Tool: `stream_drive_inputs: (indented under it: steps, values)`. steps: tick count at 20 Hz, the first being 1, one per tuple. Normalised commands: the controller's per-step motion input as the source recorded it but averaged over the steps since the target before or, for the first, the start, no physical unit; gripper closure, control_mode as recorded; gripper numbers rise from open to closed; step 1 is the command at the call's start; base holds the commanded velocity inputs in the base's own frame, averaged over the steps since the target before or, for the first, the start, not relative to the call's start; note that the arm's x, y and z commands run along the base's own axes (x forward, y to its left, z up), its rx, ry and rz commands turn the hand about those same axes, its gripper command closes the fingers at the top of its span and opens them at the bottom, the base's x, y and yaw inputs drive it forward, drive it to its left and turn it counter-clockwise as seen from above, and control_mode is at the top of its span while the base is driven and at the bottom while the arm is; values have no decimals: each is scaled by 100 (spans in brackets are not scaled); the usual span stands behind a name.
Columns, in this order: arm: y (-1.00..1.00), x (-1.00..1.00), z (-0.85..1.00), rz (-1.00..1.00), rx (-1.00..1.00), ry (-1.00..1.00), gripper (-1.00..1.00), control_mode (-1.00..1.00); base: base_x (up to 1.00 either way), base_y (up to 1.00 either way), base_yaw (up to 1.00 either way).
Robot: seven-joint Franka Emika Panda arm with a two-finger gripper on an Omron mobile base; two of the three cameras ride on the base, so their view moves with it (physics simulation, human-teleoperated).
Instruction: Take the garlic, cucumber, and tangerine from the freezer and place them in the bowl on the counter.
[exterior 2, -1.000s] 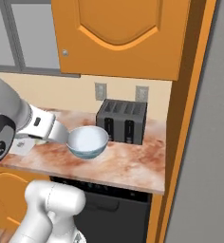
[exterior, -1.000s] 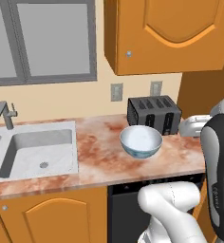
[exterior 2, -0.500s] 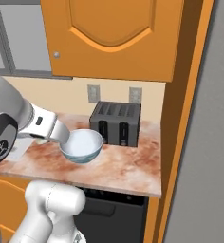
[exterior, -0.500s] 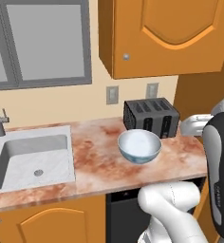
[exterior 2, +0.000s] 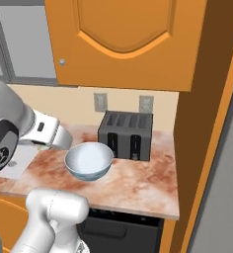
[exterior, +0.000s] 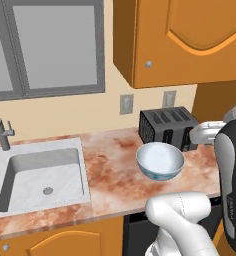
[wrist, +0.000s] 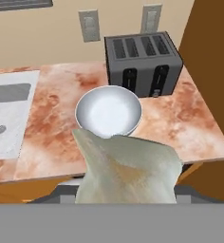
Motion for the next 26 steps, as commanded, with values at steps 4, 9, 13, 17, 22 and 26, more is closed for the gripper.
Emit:
stream_drive_inputs:
  steps: [4, 9, 13, 17, 22, 26]
  values:
    - [0, 0, 0, 0, 0, 0, 100, 100, 37, 34, 0]
    - [0, 19, -41, 1, 0, 8, 100, -100, 9, 2, 0]
    - [10, 55, -86, 1, -1, 17, 100, -100, 0, 0, 0]
    - [9, 78, -79, 1, 0, 17, 100, -100, 0, 0, 0]
    - [2, 72, -70, 1, 0, 9, 100, -100, 0, 0, 0]
    - [0, 71, -69, 1, 0, 5, 100, -100, 0, 0, 0]
